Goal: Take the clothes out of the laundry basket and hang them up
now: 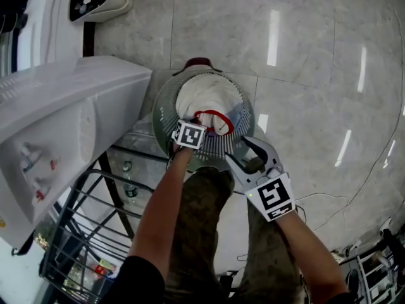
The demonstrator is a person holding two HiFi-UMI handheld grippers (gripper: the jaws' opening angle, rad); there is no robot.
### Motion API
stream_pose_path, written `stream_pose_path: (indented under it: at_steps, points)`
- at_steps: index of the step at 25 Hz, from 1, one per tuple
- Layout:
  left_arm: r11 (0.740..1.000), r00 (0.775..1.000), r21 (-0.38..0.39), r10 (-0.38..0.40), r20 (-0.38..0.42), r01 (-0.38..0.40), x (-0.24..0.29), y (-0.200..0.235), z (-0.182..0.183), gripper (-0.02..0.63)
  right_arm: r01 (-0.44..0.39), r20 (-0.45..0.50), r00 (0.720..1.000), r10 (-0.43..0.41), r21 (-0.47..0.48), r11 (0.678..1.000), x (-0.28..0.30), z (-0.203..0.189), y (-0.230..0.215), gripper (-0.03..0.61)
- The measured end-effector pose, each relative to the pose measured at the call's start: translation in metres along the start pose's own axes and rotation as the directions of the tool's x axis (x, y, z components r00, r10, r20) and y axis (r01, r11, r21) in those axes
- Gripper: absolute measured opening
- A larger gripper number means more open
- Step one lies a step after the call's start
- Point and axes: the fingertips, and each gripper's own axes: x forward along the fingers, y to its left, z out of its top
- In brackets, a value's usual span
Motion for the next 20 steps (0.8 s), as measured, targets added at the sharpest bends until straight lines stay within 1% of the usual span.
stream_pose_path:
  at_steps: [3,5,8,11,12,15,17,20]
  points:
    - [0.996,1.0,0.085,0.016,0.0,-0.016,-0.023,-0.008,0.0,0.015,0.005,-0.011,1.0,-0.005,0.009,1.0,-0.011,0.006,-0.001,0.193]
    - [0.99,0.999,0.14,0.028,0.018,-0.03,-0.044,-0.011,0.003,0.012,0.005,-0.014,1.0,-0.005,0.022,1.0,-0.019,0.014,0.002,0.193]
    - [0.987,0.998,0.156,0.024,0.055,-0.032,-0.078,-0.016,0.006,0.012,-0.017,-0.026,1.0,0.018,0.033,0.999,-0.033,0.026,0.013,0.193]
    - [0.98,0.996,0.195,0.023,0.083,-0.039,-0.123,-0.028,0.007,0.012,-0.06,-0.064,0.996,0.061,0.01,0.998,-0.048,0.035,0.029,0.193]
    - [0.98,0.995,0.197,0.019,0.096,-0.037,-0.141,-0.033,0.007,0.012,-0.074,-0.079,0.994,0.073,0.0,0.997,-0.054,0.038,0.035,0.193]
    - [0.988,0.989,0.151,-0.006,0.149,-0.017,-0.202,-0.05,0.009,0.011,-0.1,-0.118,0.988,0.097,-0.016,0.995,-0.078,0.05,0.05,0.193]
    - [0.995,0.979,0.096,-0.024,0.201,0.005,-0.245,-0.06,0.016,0.011,-0.109,-0.132,0.986,0.106,-0.015,0.994,-0.093,0.06,0.057,0.193]
    - [0.999,0.957,-0.006,-0.039,0.286,0.043,-0.312,-0.069,0.035,0.011,-0.11,-0.136,0.985,0.106,-0.024,0.994,-0.115,0.085,0.064,0.193]
